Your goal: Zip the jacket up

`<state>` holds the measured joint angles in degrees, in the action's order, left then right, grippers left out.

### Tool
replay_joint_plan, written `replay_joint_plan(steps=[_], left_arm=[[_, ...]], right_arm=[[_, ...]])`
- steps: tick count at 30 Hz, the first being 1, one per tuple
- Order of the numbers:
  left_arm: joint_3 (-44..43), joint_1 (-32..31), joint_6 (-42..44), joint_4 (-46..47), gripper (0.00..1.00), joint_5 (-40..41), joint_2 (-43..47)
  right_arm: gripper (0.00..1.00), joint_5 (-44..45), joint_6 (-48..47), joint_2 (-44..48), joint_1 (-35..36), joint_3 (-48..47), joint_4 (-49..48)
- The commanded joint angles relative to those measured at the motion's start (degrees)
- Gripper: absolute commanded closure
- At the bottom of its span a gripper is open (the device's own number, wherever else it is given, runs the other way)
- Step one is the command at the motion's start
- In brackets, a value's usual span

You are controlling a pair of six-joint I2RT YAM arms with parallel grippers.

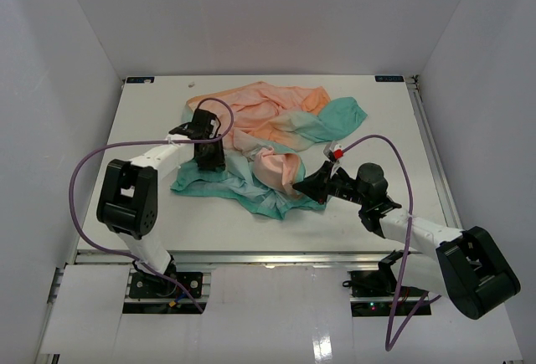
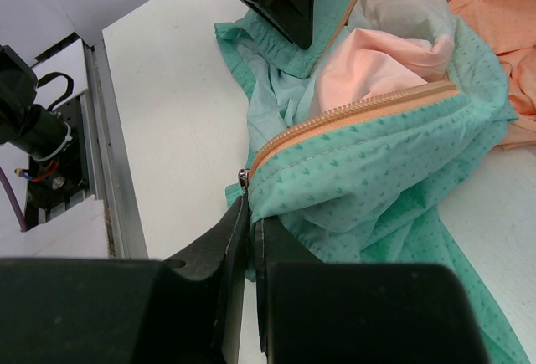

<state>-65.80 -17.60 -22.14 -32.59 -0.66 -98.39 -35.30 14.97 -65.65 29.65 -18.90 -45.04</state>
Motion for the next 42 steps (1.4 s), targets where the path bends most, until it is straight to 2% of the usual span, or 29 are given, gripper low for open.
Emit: replay_joint_plan(steps=[1, 5, 14, 23, 26, 28, 30, 32, 37, 42], left_arm=[[-0.38, -0.42, -1.02, 1.94, 0.54, -0.35, -0.70], [-0.49, -1.17, -1.26, 3.06, 0.53, -1.52, -1.64], [0.44, -1.91, -4.17, 4.62, 0.53, 2.80, -1.12], [1.90, -1.91, -4.15, 5.43, 0.65, 3.36, -1.62], [1.93, -1.91, -3.77, 5.54, 0.73, 4.11, -1.73], [3.05, -1.91, -2.73, 6.93, 0.94, 4.07, -0.65], [3.91, -1.91, -0.95, 8.65, 1.00, 1.93, 2.12], [5.61, -1.91, 2.69, 13.15, 1.00, -2.45, 5.62], [14.30, -1.65, 5.62, 27.14, 1.00, -15.51, 16.68], [16.64, -1.47, 5.71, 32.26, 1.00, -27.19, 17.97]], right_arm=[[0.92, 0.41, -0.77, -0.05, 0.15, 0.35, -1.46], [0.92, 0.48, -0.97, -0.16, 0.15, 0.26, -1.26], [0.92, 0.45, -0.82, -0.06, 0.15, 0.68, -1.55], [0.92, 0.85, -1.08, 0.15, 0.14, 1.22, -1.71], [0.92, 1.28, -1.28, 0.76, 0.10, 1.52, -1.63], [0.92, 1.82, -1.61, 1.22, 0.06, 1.84, -1.63], [0.92, 2.14, -1.77, 1.27, 0.06, 1.71, -1.62], [0.92, 1.56, -1.49, 0.49, 0.15, 1.03, -1.49], [0.92, -0.91, -0.17, -1.65, 0.12, -0.12, -2.63], [0.92, -2.12, 0.14, -2.89, 0.23, -0.95, -3.12]])
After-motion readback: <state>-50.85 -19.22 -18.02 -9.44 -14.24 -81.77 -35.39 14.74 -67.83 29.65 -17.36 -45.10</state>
